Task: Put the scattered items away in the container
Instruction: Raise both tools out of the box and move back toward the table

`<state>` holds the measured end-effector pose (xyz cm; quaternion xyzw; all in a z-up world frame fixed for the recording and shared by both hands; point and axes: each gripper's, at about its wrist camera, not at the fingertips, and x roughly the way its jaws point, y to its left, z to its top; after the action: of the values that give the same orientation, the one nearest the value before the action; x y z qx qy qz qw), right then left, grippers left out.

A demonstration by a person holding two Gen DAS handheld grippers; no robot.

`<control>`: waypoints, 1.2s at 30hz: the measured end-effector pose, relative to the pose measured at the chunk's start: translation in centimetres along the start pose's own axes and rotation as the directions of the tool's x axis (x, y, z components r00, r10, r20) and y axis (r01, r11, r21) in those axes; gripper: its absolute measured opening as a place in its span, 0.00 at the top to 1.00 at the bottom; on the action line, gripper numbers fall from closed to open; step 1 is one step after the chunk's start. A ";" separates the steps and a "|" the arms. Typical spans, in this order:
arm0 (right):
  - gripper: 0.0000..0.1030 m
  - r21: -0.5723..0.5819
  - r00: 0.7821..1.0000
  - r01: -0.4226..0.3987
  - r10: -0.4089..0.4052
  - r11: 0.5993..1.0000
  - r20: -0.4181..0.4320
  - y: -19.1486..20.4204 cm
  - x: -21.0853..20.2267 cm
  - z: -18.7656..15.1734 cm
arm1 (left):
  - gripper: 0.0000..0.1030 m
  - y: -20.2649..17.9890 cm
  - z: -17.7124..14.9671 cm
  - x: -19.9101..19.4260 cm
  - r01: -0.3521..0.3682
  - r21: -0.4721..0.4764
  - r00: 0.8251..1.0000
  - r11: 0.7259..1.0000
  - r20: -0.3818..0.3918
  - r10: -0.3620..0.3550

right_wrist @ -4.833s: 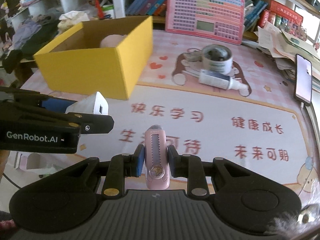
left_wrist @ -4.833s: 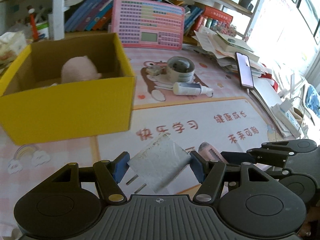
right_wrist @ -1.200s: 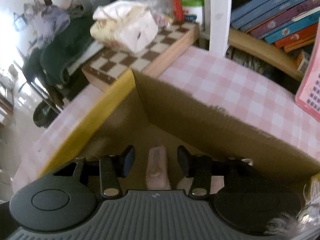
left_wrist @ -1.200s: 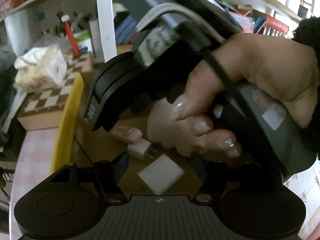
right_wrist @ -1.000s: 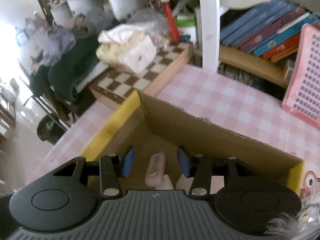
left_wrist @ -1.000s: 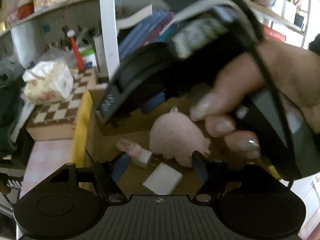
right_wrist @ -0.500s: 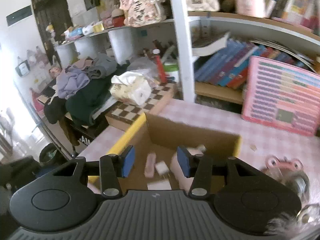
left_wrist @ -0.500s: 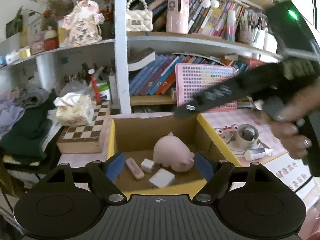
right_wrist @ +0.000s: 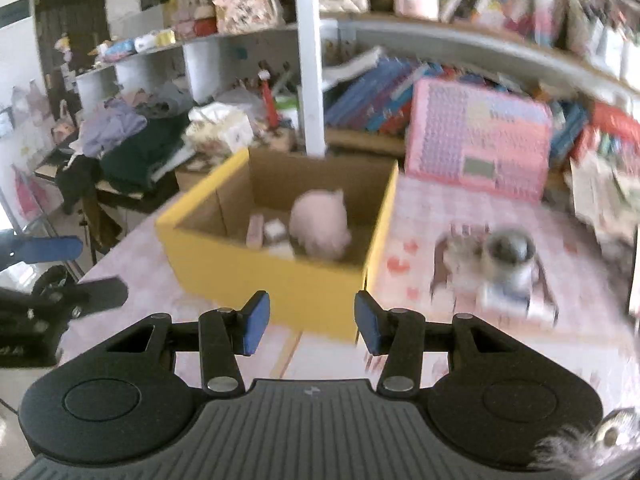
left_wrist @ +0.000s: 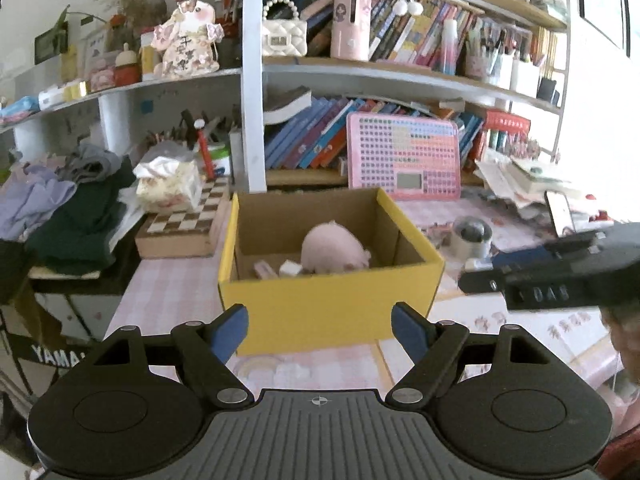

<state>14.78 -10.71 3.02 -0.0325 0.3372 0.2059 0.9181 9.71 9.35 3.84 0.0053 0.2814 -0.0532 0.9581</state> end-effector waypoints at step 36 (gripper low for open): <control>0.43 0.014 0.982 0.118 -0.115 0.993 -0.148 0.5 -2.9 -8.4 | 0.20 -4.0 -4.8 1.5 0.108 0.060 0.972 0.992 -0.217 -0.092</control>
<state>7.53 -12.96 -1.59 -0.0569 0.4037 0.1450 0.9015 7.94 5.39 -0.97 0.0308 0.3807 -0.1105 0.9175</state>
